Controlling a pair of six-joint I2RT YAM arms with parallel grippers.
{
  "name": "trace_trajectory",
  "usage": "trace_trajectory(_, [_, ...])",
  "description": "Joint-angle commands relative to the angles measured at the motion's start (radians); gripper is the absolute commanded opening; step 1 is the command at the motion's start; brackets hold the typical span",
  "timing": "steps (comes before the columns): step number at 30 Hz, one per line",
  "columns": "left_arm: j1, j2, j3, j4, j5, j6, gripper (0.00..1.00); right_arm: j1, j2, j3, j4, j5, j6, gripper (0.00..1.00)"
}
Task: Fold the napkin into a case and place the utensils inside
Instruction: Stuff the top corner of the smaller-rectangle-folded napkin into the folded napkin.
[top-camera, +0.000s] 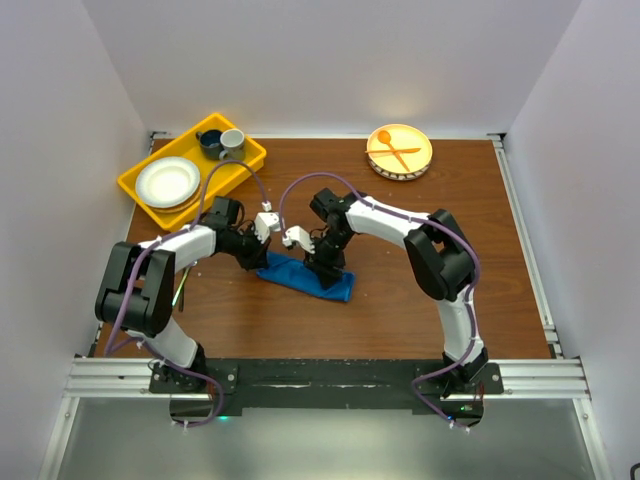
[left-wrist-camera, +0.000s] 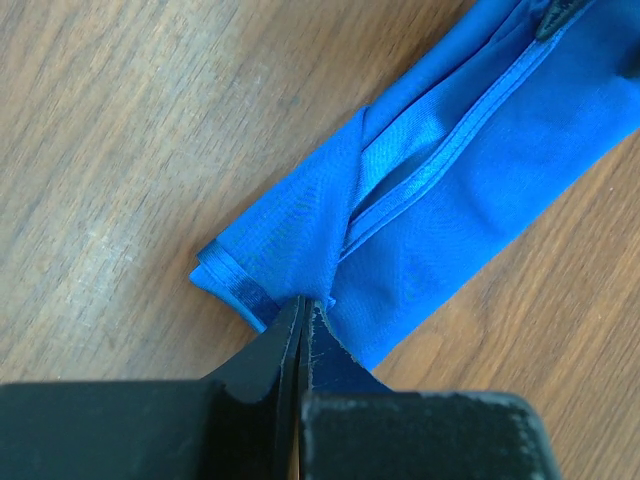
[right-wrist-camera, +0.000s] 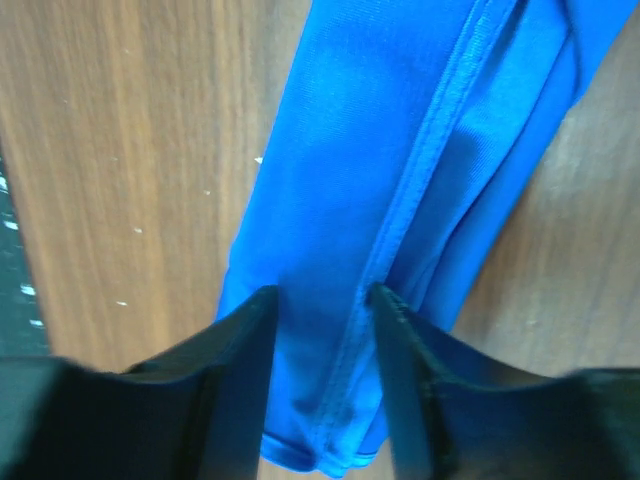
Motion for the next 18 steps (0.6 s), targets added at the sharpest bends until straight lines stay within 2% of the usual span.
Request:
trace_trajectory(1, [-0.004,0.059,-0.028,-0.017,-0.145,0.036,0.0,-0.001,0.005,0.032,-0.035,-0.003,0.128,0.64])
trace_trajectory(2, [-0.004,0.059,-0.028,-0.017,-0.144,0.036,0.0,-0.001,-0.01,0.031,-0.024,-0.006,0.142,0.68])
trace_trajectory(4, [-0.004,0.061,-0.029,-0.017,-0.145,0.036,0.0,-0.001,-0.021,0.02,0.008,-0.009,0.18,0.7])
trace_trajectory(9, [-0.004,0.058,-0.031,-0.015,-0.147,0.036,0.0,-0.038,-0.053,0.018,0.08,-0.043,0.252,0.7])
trace_trajectory(14, [-0.004,0.056,-0.032,-0.011,-0.149,0.039,0.0,-0.105,-0.064,0.018,0.163,-0.142,0.315,0.71])
trace_trajectory(18, [-0.004,0.054,-0.037,-0.006,-0.149,0.038,0.0,-0.121,-0.065,0.014,0.162,-0.181,0.294,0.69])
